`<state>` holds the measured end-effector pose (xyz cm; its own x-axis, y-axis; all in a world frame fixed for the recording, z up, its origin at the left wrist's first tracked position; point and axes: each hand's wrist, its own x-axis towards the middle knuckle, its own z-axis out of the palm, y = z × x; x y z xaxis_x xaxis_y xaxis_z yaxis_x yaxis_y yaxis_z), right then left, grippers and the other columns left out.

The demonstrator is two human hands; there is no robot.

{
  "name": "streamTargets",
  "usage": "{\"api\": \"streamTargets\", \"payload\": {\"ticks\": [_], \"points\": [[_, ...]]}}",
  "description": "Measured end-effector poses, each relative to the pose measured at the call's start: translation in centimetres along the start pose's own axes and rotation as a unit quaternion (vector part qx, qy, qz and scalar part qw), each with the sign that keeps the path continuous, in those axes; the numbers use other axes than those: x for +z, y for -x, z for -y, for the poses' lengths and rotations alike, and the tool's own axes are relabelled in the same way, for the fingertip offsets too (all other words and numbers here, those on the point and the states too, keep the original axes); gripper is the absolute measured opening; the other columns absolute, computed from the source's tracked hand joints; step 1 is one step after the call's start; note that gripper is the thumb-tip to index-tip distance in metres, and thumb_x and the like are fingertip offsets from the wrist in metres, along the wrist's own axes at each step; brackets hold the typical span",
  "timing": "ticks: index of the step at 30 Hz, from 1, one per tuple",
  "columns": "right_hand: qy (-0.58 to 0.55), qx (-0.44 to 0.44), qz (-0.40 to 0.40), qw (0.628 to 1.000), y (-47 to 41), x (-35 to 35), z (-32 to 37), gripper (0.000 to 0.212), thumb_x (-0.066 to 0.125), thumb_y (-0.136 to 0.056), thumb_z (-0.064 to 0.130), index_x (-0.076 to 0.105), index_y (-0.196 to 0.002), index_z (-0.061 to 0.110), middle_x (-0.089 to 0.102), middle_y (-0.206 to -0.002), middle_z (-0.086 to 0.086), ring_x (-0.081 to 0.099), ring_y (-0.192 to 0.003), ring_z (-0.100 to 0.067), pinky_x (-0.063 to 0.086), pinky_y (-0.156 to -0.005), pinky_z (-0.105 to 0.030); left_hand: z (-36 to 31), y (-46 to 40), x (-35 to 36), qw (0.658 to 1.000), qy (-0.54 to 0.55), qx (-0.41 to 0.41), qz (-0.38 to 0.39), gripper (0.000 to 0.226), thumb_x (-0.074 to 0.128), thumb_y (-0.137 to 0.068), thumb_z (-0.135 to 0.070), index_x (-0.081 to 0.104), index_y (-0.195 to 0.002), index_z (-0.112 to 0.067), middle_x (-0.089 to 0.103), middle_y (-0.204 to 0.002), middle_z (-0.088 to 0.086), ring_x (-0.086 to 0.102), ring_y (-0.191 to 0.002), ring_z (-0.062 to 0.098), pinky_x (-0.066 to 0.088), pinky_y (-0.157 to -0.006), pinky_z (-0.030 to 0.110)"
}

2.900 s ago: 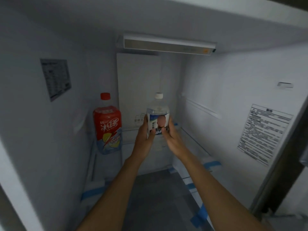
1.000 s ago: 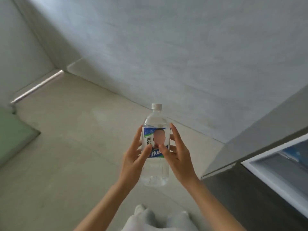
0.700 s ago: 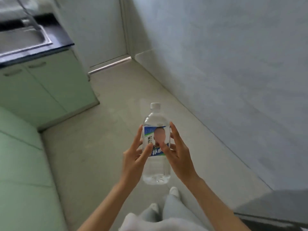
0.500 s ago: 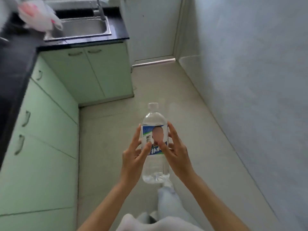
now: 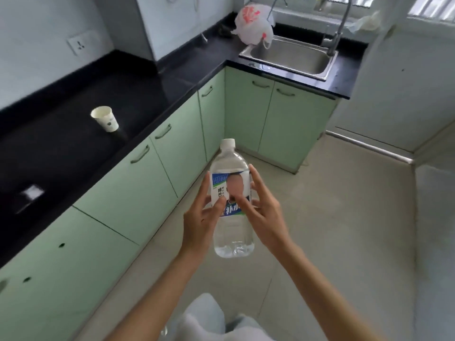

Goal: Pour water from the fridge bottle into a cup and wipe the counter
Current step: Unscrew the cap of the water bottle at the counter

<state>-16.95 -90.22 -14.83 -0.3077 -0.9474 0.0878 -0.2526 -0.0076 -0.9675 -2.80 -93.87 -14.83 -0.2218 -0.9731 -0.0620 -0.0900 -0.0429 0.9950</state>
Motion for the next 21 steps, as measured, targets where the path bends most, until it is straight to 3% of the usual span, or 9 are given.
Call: {"api": "streamTargets", "payload": {"ticks": [4, 9, 13, 18, 21], "points": [[-0.007, -0.021, 0.083, 0.996, -4.7, 2.2, 0.0, 0.066, 0.064, -0.089, 0.04, 0.027, -0.143, 0.052, 0.054, -0.13, 0.011, 0.069, -0.09, -0.013, 0.058, -0.077, -0.03, -0.5, -2.5, -1.5, 0.996, 0.007, -0.01, -0.084, 0.058, 0.062, -0.092, -0.032, 0.038, -0.143, -0.043, 0.066, -0.123, -0.008, 0.065, -0.102, -0.001, 0.053, -0.081, 0.015], [-0.01, -0.042, 0.16, 0.986, -11.3, 6.5, -0.4, 0.065, 0.061, -0.09, 0.043, 0.024, -0.141, 0.058, 0.053, -0.135, 0.008, 0.068, -0.094, -0.013, 0.059, -0.079, -0.036, -0.4, -7.2, -4.4, 0.987, 0.004, -0.022, -0.16, 0.057, 0.065, -0.087, -0.043, 0.038, -0.135, -0.057, 0.067, -0.112, -0.018, 0.064, -0.101, -0.005, 0.051, -0.079, 0.011], [-0.017, -0.056, 0.193, 0.979, -17.3, 9.7, -0.1, 0.065, 0.06, -0.09, 0.045, 0.021, -0.139, 0.062, 0.052, -0.137, 0.007, 0.068, -0.098, -0.012, 0.058, -0.082, -0.036, -0.5, -12.8, -6.7, 0.982, 0.016, -0.013, -0.189, 0.056, 0.062, -0.091, -0.034, 0.039, -0.141, -0.046, 0.067, -0.118, -0.011, 0.066, -0.098, -0.004, 0.053, -0.078, 0.014], [-0.017, -0.074, 0.201, 0.977, -25.4, 12.8, 1.1, 0.066, 0.061, -0.09, 0.043, 0.021, -0.14, 0.061, 0.052, -0.138, 0.009, 0.067, -0.097, -0.012, 0.057, -0.083, -0.034, -1.9, -20.5, -9.0, 0.978, 0.029, 0.005, -0.205, 0.057, 0.062, -0.092, -0.032, 0.038, -0.141, -0.047, 0.069, -0.116, -0.014, 0.067, -0.1, -0.001, 0.052, -0.082, 0.017], [-0.024, -0.079, 0.206, 0.975, -30.1, 14.0, 1.6, 0.066, 0.06, -0.091, 0.042, 0.022, -0.142, 0.057, 0.052, -0.138, 0.01, 0.068, -0.096, -0.01, 0.058, -0.082, -0.033, -2.9, -24.9, -9.7, 0.977, 0.03, 0.016, -0.21, 0.057, 0.06, -0.093, -0.029, 0.037, -0.143, -0.043, 0.068, -0.115, -0.018, 0.065, -0.097, -0.006, 0.049, -0.076, 0.009]]}}
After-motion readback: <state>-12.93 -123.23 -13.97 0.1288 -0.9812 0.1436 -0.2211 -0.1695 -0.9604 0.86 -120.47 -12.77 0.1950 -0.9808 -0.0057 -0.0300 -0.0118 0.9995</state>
